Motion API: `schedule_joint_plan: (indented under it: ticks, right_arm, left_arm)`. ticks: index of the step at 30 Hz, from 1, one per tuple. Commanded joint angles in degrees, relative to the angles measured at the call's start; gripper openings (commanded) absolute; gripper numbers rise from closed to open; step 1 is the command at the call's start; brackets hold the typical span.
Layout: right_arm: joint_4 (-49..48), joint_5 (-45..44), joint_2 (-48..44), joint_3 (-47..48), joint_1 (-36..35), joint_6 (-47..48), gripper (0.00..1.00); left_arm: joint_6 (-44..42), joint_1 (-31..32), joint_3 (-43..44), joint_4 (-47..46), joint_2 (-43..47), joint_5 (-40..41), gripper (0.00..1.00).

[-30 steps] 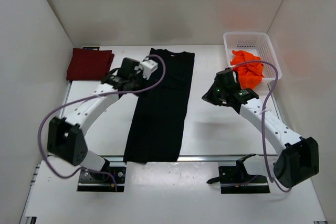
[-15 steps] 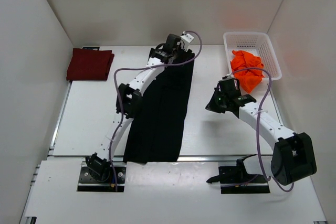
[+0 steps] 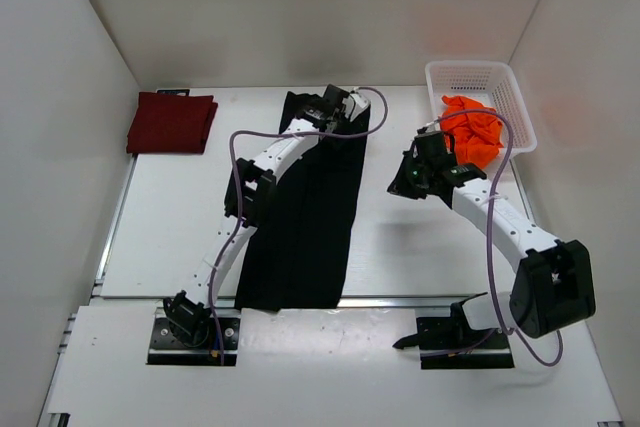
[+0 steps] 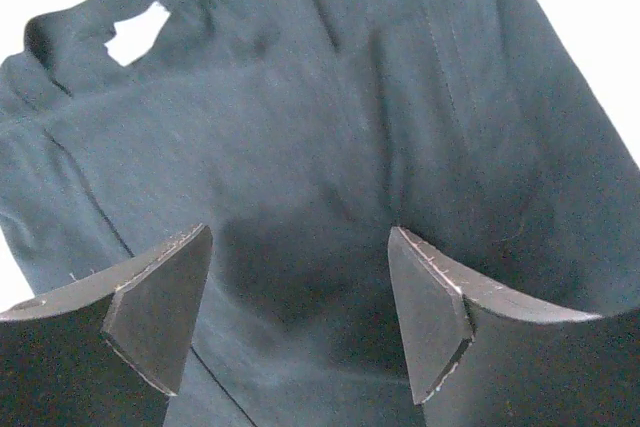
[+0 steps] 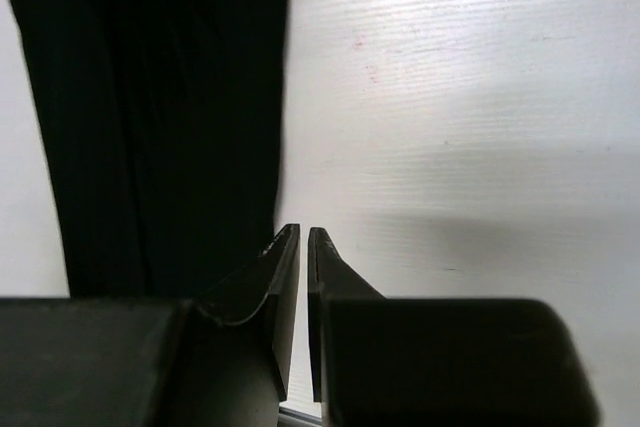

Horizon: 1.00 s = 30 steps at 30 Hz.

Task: Fold and stack the t-shirts
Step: Rotate the tshirt 90 degrees

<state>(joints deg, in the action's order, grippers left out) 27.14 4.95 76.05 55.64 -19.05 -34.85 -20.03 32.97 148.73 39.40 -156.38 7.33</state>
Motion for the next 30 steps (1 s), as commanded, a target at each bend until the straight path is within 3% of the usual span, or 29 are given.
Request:
schedule_joint_plan:
  ticks: [1,3,6,9,13,16,21,24,30]
  right_arm:
    - [-0.6,1.1,0.7,3.7,-0.9,3.2,0.06]
    - [-0.6,1.4,0.7,4.5,-0.5,3.9,0.07]
    - [-0.5,1.2,-0.5,5.1,1.0,4.9,0.08]
    - [0.8,0.6,-1.2,6.9,3.3,6.2,0.08]
    - [3.1,1.0,0.7,10.6,6.7,8.0,0.09]
    - [3.2,1.4,3.7,13.4,7.5,9.0,0.1]
    - [3.8,2.8,8.4,17.0,5.0,9.9,0.11]
    - [3.4,3.3,9.5,17.1,4.4,8.9,0.11]
    - [5.8,1.3,6.0,18.8,1.4,10.7,0.19]
  left_arm:
    - [-6.6,2.4,-7.8,-0.2,5.1,0.7,0.83]
    - [-15.3,5.2,-4.1,-0.1,1.7,6.5,0.84]
    - [-20.7,4.0,3.2,-5.9,-5.1,14.1,0.89]
    - [-23.1,1.3,-2.1,-12.5,-5.2,14.3,0.91]
    - [-26.0,0.0,-0.3,-12.3,-6.8,15.2,0.92]
    - [-29.3,-1.6,-0.5,-19.7,-9.2,18.3,0.95]
    - [-26.9,-4.5,0.2,-26.4,-9.8,18.0,0.98]
    - [-19.5,-5.5,1.7,-25.6,-8.0,15.2,0.98]
    - [-13.5,-2.8,2.6,-30.0,0.1,14.2,0.99]
